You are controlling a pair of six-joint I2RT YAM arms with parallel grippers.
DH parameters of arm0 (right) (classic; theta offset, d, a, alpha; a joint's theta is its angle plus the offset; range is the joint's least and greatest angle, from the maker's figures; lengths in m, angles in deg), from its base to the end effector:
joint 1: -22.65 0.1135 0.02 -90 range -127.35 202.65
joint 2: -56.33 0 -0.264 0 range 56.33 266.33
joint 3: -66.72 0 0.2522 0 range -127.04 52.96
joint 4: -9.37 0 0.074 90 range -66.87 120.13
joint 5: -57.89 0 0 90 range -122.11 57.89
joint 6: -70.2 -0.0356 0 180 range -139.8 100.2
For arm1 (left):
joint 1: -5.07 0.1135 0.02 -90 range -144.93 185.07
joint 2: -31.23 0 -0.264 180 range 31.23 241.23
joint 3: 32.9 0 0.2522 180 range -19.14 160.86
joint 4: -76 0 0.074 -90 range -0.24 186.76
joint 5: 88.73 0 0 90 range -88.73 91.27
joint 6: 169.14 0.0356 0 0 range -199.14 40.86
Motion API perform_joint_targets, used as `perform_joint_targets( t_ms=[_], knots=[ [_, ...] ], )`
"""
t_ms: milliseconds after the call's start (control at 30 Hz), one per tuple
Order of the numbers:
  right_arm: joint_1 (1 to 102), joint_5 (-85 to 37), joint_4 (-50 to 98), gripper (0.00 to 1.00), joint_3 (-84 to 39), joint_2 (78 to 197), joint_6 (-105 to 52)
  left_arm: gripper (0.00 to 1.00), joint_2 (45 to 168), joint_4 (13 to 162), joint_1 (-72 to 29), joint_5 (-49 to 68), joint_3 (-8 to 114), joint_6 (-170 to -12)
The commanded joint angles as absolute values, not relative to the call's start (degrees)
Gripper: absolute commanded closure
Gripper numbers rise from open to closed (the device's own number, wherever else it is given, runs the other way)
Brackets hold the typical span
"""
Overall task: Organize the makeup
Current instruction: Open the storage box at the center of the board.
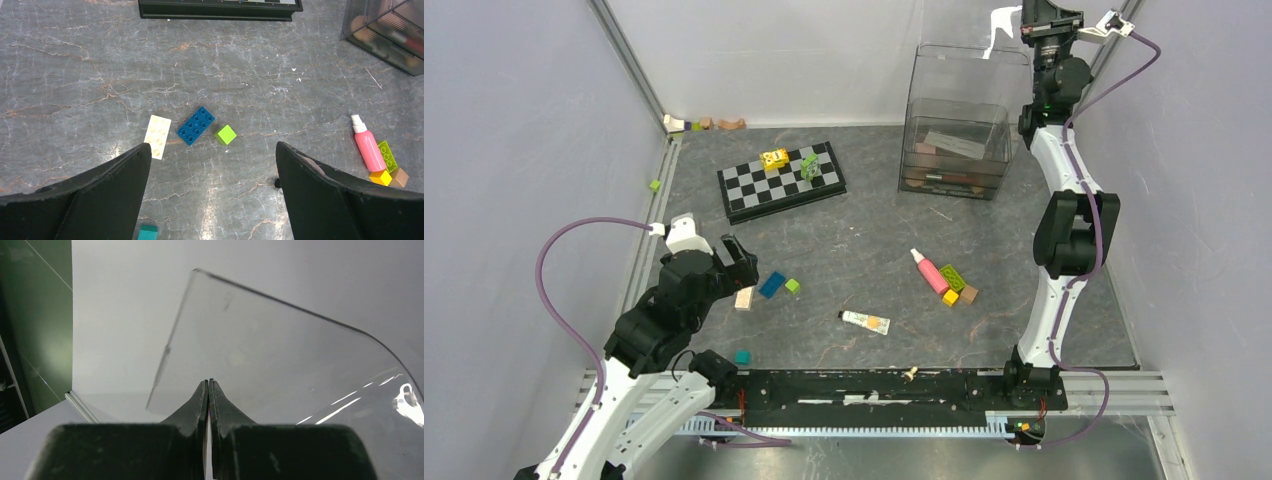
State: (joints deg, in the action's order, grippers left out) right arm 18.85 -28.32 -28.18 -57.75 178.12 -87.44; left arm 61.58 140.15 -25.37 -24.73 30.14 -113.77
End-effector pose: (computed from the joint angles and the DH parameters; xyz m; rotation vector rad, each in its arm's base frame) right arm 0.4937 -0.0304 0.4204 0.4811 0.7809 1.0685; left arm 0.0897 -0.0346 0.3278 -0.3399 2.0381 -0.2189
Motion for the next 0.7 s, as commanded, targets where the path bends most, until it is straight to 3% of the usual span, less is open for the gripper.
perform_joint_targets(
  t_ms=[0,667],
  knots=[
    [18.68,-28.9,-28.64,0.94,-60.59,177.01,-86.64,0.0,61.71,137.86,-25.02,-25.59,29.9,-112.21],
    [18.5,-28.65,-29.25,0.94,-58.6,176.52,-87.09,0.0,61.6,137.75,-25.0,-25.54,29.88,-112.21]
  ],
)
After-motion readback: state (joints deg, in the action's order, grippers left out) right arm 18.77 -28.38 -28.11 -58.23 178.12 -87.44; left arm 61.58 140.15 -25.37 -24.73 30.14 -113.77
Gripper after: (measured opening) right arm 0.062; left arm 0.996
